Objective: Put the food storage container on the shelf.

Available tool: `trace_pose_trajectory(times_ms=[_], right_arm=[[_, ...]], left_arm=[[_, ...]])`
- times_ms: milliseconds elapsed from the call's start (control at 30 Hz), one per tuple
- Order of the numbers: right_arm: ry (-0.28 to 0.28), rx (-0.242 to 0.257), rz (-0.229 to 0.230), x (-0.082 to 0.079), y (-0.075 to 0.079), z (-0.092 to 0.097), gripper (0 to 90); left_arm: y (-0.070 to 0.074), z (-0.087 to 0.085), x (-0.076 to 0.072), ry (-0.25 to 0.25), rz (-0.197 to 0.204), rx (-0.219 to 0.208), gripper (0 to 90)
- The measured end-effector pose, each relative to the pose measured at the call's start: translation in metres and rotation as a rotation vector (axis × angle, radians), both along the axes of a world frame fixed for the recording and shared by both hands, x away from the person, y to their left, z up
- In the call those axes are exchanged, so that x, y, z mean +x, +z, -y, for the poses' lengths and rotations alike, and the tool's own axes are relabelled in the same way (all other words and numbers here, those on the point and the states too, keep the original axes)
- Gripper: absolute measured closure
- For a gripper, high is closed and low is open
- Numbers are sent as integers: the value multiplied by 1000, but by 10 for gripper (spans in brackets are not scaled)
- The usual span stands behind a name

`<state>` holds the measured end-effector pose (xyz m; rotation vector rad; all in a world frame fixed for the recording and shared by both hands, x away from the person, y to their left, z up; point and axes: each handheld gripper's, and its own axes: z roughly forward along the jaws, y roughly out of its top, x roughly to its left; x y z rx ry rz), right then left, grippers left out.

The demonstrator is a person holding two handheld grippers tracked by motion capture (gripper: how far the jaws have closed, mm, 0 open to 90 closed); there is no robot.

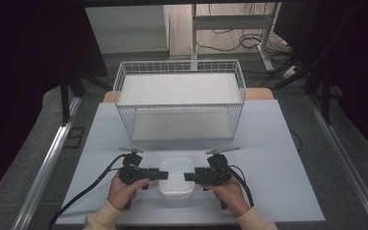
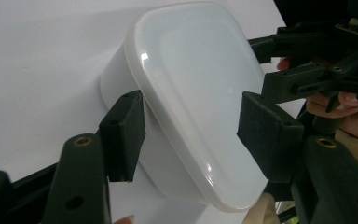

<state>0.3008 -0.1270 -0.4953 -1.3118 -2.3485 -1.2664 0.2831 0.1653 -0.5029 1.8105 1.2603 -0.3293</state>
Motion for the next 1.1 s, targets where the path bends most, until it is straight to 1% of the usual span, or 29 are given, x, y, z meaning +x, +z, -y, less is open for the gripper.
trace_pose_trajectory(times_ms=[67,133,200,267,333,467,533,833,967,1033,1100], right_arm=[[-11,-2,0,0,0,1,460],[-32,14,-4,-1,1,4,542],[-40,22,-12,-1,1,6,564],[-56,46,-30,-1,1,9,599],[-69,75,-48,-2,0,12,632],[-81,112,-64,-5,1,17,674],[-82,115,-60,-7,2,18,687],[-91,118,-15,-15,10,21,745],[-86,126,3,-17,13,22,779],[-82,117,23,-18,15,21,783],[-81,114,28,-18,15,21,783]], left_arm=[[0,0,-1,13,4,16,473],[0,0,-2,20,7,30,531],[1,0,-3,26,8,28,553],[3,-1,-5,29,13,27,571],[5,-2,-8,39,29,28,612],[8,-3,-12,41,40,21,651],[11,-3,-15,38,47,18,671],[21,-9,-24,27,94,-28,764],[23,-11,-25,29,111,-27,802],[24,-11,-25,29,116,-22,807],[24,-11,-26,29,118,-23,808]])
